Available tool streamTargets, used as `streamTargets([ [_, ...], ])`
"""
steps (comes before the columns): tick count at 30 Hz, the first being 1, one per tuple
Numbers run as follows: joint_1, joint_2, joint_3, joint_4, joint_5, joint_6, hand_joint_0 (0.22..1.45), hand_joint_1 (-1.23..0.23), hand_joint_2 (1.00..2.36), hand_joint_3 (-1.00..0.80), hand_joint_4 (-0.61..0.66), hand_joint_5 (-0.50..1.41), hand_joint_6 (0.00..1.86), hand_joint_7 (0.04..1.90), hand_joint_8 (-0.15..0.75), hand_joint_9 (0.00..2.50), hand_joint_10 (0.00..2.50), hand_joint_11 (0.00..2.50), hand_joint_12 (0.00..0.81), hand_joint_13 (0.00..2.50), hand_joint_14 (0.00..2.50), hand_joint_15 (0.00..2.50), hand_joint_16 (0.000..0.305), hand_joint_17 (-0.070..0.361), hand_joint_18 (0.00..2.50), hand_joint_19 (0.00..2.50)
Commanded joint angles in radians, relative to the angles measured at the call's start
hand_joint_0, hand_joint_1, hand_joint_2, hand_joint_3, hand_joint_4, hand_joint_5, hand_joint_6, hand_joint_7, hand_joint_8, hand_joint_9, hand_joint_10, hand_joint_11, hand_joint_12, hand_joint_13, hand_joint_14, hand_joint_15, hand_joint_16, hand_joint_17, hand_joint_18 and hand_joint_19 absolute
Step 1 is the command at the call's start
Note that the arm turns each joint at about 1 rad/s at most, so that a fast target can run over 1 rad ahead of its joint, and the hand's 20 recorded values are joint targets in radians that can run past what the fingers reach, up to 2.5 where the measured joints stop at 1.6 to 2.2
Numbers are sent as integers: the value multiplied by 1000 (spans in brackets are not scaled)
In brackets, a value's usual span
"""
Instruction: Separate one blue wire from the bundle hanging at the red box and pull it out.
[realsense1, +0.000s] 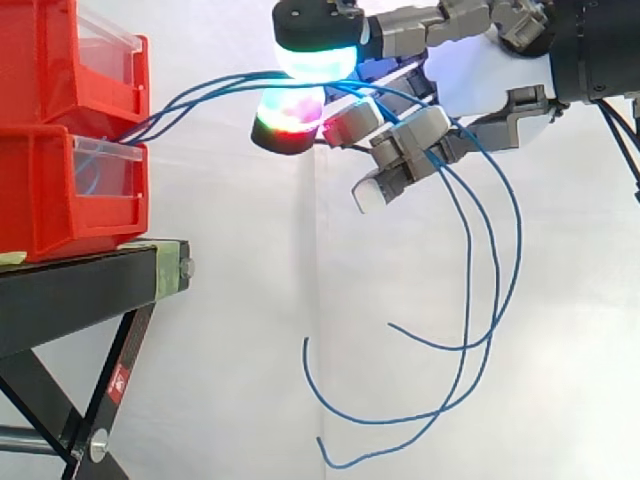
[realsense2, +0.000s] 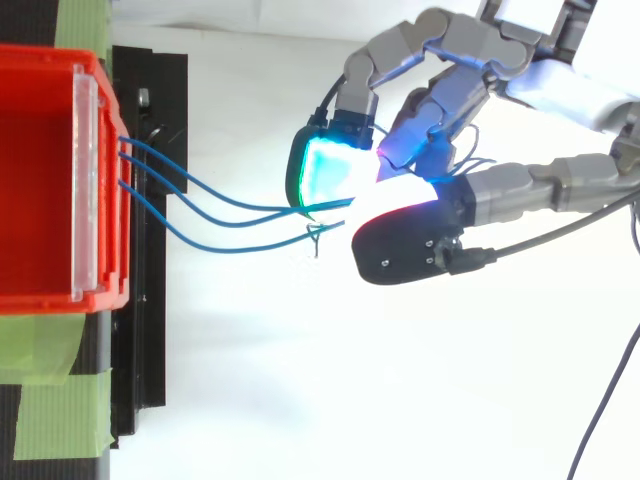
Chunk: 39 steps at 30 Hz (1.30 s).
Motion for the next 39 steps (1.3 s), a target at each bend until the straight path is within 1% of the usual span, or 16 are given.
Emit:
streamTargets([
  [1, 0, -1, 1, 0, 0, 0, 652, -979, 1015, -302, 184, -242, 933, 868, 301, 1063, 0, 1681, 419, 1113, 458, 1689, 53, 120, 857, 617],
  [5, 0, -1, 1, 0, 0, 0, 630, -978, 1012, -350, 186, -243, 931, 861, 303, 1059, 0, 1666, 420, 1111, 459, 1693, 53, 120, 856, 626],
  [8, 0, -1, 1, 0, 0, 0, 609, -933, 1010, -381, 189, -237, 927, 853, 308, 1099, 1, 1666, 422, 1125, 491, 1650, 53, 119, 855, 634],
  [13, 0, -1, 1, 0, 0, 0, 575, -824, 1010, -376, 174, -224, 922, 855, 310, 1161, 1, 1665, 422, 1140, 516, 1631, 53, 120, 861, 657],
  [17, 0, -1, 1, 0, 0, 0, 541, -744, 1009, -396, 183, -216, 917, 853, 324, 1212, 2, 1655, 443, 1150, 560, 1590, 54, 123, 868, 661],
  [21, 0, 0, -1, 0, 0, 0, 537, -713, 1008, -402, 180, -210, 914, 861, 323, 1246, 2, 1649, 438, 1163, 558, 1564, 54, 122, 872, 672],
  [23, 0, 0, 1, 0, 0, 0, 539, -671, 1008, -408, 171, -208, 913, 860, 329, 1265, 2, 1648, 441, 1168, 552, 1581, 54, 122, 875, 681],
  [29, 0, -1, 1, 0, 0, 0, 555, -603, 1008, -398, 160, -200, 910, 876, 311, 1302, 3, 1654, 424, 1179, 535, 1590, 53, 119, 871, 687],
  [33, 0, 0, -1, 0, 0, 0, 584, -605, 1012, -365, 149, -196, 914, 874, 303, 1316, 4, 1666, 412, 1199, 509, 1595, 51, 115, 877, 692],
  [39, 0, -1, 1, 0, 0, 0, 606, -669, 1015, -300, 118, -193, 921, 877, 300, 1325, 3, 1677, 414, 1213, 479, 1611, 50, 112, 888, 684],
])
